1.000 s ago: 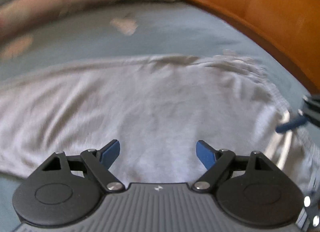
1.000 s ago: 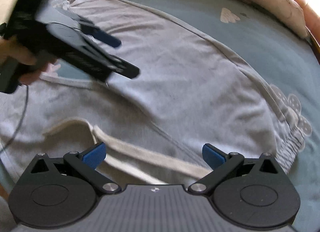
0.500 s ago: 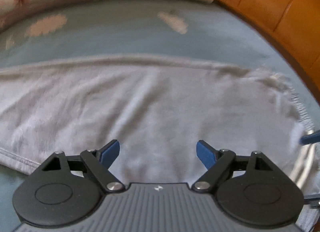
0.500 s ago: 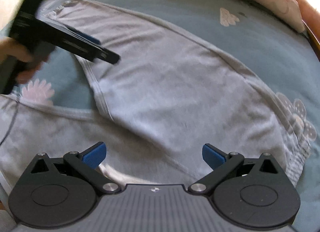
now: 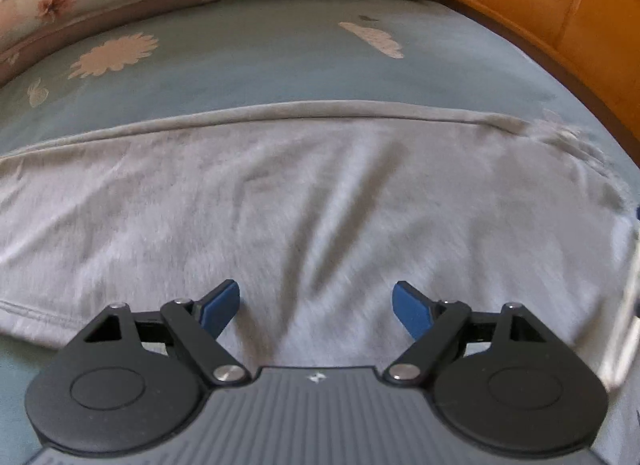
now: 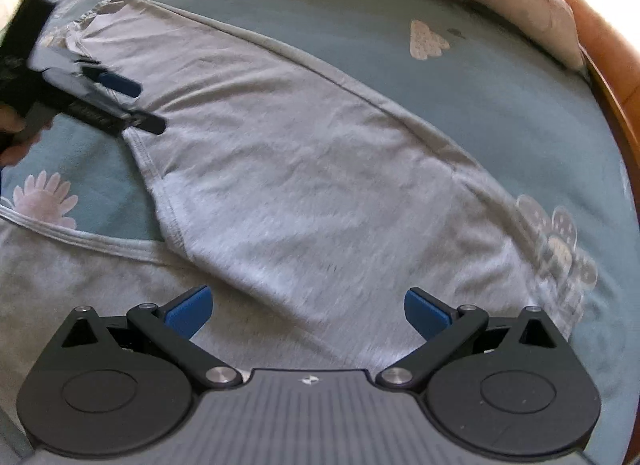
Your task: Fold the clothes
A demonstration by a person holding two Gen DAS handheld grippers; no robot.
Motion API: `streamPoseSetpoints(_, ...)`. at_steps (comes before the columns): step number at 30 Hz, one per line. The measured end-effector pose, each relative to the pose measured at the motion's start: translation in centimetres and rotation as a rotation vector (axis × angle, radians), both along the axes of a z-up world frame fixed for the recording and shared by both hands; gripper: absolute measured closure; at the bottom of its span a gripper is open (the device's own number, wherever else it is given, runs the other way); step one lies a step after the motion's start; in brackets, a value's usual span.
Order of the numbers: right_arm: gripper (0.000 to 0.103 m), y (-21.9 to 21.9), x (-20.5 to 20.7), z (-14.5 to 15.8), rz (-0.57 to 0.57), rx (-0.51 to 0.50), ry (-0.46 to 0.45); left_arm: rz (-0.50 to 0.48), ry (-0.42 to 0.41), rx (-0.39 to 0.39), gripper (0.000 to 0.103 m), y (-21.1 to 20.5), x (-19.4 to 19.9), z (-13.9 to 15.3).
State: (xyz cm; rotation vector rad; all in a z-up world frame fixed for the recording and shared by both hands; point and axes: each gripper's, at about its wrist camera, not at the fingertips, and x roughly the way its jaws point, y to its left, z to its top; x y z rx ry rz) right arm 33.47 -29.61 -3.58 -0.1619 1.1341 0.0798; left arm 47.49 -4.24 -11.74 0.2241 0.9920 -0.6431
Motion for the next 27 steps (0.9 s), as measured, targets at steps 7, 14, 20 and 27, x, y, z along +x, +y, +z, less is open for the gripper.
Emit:
streamPoseSetpoints(7,0.000,-1.6,5.1,-2.2,0.051,0.025,-0.036,0.079,-0.006,-0.029,0.013,0.6,-0.2,-0.8)
streamPoseSetpoints(14,0.000,-5.3,6.6,-6.2,-0.084,0.155,0.063,0.071,-0.012,0.015,0.001,0.1,-0.4,-1.2)
streamPoseSetpoints(20,0.000,-5.9,5.4,-7.0,-0.115,0.175,-0.003,0.047,0.019,0.063,0.001,-0.5,0.1,-1.2)
streamPoseSetpoints(27,0.000,-5.9,5.0,-7.1,-0.113,0.160,-0.043,0.032,0.050,0.103,0.001,-1.2,0.7,-1.1)
